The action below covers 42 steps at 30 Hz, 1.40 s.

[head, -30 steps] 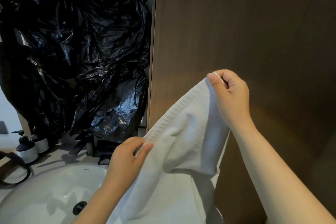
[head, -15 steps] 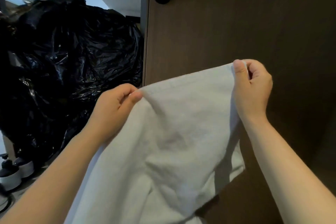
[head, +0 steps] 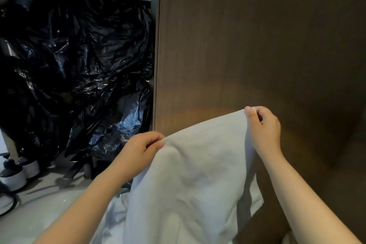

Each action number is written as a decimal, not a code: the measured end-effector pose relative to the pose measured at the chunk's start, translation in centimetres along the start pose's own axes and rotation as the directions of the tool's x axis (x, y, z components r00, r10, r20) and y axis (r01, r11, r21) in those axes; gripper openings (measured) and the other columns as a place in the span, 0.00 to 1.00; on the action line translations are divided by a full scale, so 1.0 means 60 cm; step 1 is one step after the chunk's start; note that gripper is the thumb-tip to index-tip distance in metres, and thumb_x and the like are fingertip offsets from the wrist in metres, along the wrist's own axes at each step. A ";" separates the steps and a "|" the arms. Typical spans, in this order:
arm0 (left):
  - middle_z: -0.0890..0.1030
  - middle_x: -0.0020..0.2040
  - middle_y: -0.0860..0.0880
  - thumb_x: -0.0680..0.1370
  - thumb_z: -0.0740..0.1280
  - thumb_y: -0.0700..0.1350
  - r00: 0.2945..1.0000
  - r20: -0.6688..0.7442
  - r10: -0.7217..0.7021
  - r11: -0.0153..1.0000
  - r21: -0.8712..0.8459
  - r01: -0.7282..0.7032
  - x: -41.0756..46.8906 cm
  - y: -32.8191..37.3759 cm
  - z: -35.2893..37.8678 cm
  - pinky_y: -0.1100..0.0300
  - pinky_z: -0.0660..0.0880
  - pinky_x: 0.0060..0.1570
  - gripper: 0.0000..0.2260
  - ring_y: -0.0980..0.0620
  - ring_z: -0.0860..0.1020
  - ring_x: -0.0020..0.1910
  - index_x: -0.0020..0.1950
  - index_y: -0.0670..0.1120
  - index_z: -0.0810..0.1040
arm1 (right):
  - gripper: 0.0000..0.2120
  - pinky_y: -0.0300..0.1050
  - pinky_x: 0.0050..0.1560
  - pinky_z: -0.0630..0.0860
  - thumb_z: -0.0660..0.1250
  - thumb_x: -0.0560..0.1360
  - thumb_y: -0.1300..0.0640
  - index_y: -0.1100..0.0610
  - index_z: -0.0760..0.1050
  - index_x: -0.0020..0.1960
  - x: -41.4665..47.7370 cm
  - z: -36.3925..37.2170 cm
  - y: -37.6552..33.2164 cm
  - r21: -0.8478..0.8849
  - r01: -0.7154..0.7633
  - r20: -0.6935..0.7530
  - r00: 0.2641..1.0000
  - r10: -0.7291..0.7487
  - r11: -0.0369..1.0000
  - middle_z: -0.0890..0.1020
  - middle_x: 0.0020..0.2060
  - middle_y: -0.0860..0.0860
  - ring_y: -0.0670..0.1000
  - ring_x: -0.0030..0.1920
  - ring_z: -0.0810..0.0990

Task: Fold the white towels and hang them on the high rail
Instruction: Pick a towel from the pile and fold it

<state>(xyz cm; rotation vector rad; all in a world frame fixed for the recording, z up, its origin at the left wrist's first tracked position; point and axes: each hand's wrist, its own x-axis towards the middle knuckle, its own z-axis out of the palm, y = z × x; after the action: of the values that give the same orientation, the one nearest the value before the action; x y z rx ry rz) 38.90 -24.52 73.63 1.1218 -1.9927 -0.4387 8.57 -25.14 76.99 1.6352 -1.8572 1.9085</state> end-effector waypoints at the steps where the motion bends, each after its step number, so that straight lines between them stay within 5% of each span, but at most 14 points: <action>1: 0.82 0.41 0.59 0.80 0.64 0.42 1.000 -0.025 -0.006 0.999 -0.039 0.005 -0.004 0.001 0.007 0.68 0.73 0.41 0.09 0.60 0.79 0.42 0.45 0.53 0.81 | 0.12 0.32 0.38 0.68 0.61 0.81 0.47 0.53 0.76 0.46 -0.001 -0.001 0.006 -0.007 -0.014 0.001 1.000 0.014 1.000 0.78 0.38 0.44 0.46 0.40 0.77; 8: 0.83 0.39 0.56 0.78 0.68 0.41 0.983 -0.185 -0.010 0.981 -0.193 -0.027 -0.025 0.022 0.036 0.75 0.71 0.45 0.10 0.62 0.80 0.43 0.53 0.56 0.81 | 0.05 0.33 0.43 0.72 0.63 0.80 0.51 0.51 0.76 0.52 -0.012 -0.030 0.022 -0.086 -0.049 0.022 0.998 0.051 0.995 0.79 0.47 0.46 0.47 0.48 0.78; 11: 0.84 0.41 0.61 0.77 0.69 0.40 0.990 -0.143 -0.003 0.981 -0.192 -0.025 -0.028 0.032 0.045 0.70 0.74 0.43 0.08 0.62 0.81 0.43 0.46 0.53 0.84 | 0.12 0.45 0.60 0.75 0.63 0.80 0.48 0.51 0.76 0.60 -0.032 -0.033 0.005 -0.257 0.073 0.124 0.991 -0.043 0.964 0.78 0.59 0.48 0.48 0.60 0.75; 13: 0.84 0.40 0.62 0.76 0.70 0.40 0.992 -0.126 -0.006 0.981 -0.195 -0.019 -0.031 0.039 0.052 0.70 0.74 0.42 0.09 0.62 0.81 0.42 0.43 0.54 0.84 | 0.16 0.55 0.74 0.63 0.62 0.80 0.45 0.51 0.76 0.63 -0.059 -0.024 -0.023 -0.286 0.277 0.270 0.942 -0.201 0.917 0.77 0.62 0.47 0.45 0.63 0.73; 16: 0.83 0.39 0.63 0.76 0.70 0.40 0.993 -0.113 0.018 0.984 -0.174 -0.037 -0.034 0.048 0.065 0.70 0.73 0.41 0.07 0.62 0.80 0.41 0.44 0.52 0.84 | 0.17 0.54 0.78 0.48 0.57 0.81 0.45 0.51 0.76 0.65 -0.114 0.000 -0.052 -0.137 0.489 0.537 0.768 -0.350 0.862 0.79 0.61 0.45 0.43 0.64 0.73; 19: 0.83 0.40 0.62 0.77 0.69 0.41 0.993 -0.097 0.068 0.985 -0.153 -0.082 -0.040 0.054 0.073 0.67 0.74 0.41 0.06 0.60 0.80 0.41 0.47 0.51 0.84 | 0.18 0.53 0.79 0.42 0.54 0.82 0.45 0.47 0.74 0.67 -0.149 0.018 -0.045 -0.072 0.519 0.662 0.664 -0.348 0.852 0.76 0.61 0.42 0.40 0.66 0.70; 21: 0.83 0.40 0.61 0.77 0.69 0.41 0.993 -0.079 0.089 0.984 -0.147 -0.100 -0.045 0.055 0.076 0.64 0.75 0.42 0.06 0.58 0.80 0.41 0.48 0.51 0.84 | 0.15 0.52 0.78 0.47 0.55 0.83 0.46 0.47 0.75 0.64 -0.151 0.025 -0.036 -0.045 0.521 0.703 0.622 -0.344 0.852 0.74 0.57 0.41 0.41 0.64 0.69; 25: 0.83 0.41 0.62 0.77 0.70 0.41 0.993 -0.075 0.096 0.983 -0.148 -0.106 -0.056 0.053 0.080 0.71 0.72 0.41 0.05 0.61 0.81 0.42 0.48 0.51 0.84 | 0.10 0.31 0.66 0.59 0.55 0.82 0.45 0.48 0.72 0.51 -0.146 0.037 -0.027 0.047 0.515 0.743 0.555 -0.375 0.856 0.74 0.57 0.43 0.39 0.66 0.66; 29: 0.82 0.40 0.57 0.75 0.72 0.41 0.997 -0.075 0.000 0.982 -0.189 -0.014 -0.070 0.042 0.078 0.70 0.73 0.42 0.07 0.59 0.80 0.42 0.48 0.53 0.78 | 0.10 0.29 0.53 0.68 0.53 0.80 0.41 0.45 0.68 0.47 -0.152 0.039 -0.013 0.003 0.466 0.743 0.591 -0.314 0.885 0.76 0.53 0.41 0.41 0.57 0.72; 33: 0.80 0.44 0.59 0.75 0.72 0.42 0.999 -0.044 -0.025 0.988 -0.155 0.018 -0.103 0.025 0.075 0.68 0.73 0.43 0.10 0.57 0.78 0.45 0.47 0.56 0.76 | 0.11 0.37 0.54 0.72 0.56 0.81 0.45 0.50 0.71 0.47 -0.159 0.037 0.005 -0.003 0.394 0.728 0.631 -0.268 0.919 0.78 0.50 0.42 0.43 0.58 0.74; 38: 0.82 0.45 0.58 0.74 0.73 0.42 0.992 -0.101 -0.070 0.986 -0.156 0.053 -0.121 0.018 0.070 0.66 0.75 0.49 0.07 0.58 0.80 0.48 0.48 0.52 0.79 | 0.09 0.26 0.57 0.65 0.56 0.79 0.44 0.46 0.71 0.45 -0.166 0.035 0.000 0.052 0.374 0.699 0.648 -0.302 0.926 0.78 0.50 0.38 0.34 0.63 0.71; 42: 0.82 0.43 0.59 0.73 0.74 0.43 0.990 -0.053 -0.132 0.974 -0.191 0.120 -0.125 0.020 0.068 0.68 0.75 0.47 0.06 0.58 0.80 0.46 0.45 0.53 0.80 | 0.10 0.33 0.54 0.73 0.57 0.79 0.43 0.45 0.72 0.45 -0.175 0.033 -0.004 0.078 0.353 0.697 0.649 -0.304 0.932 0.79 0.48 0.39 0.40 0.57 0.75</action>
<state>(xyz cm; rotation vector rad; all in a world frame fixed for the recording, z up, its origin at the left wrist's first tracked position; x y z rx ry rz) 37.28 -17.92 68.28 1.1321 -1.7891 -0.6350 14.73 -20.11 69.85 2.7099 -1.5587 1.1198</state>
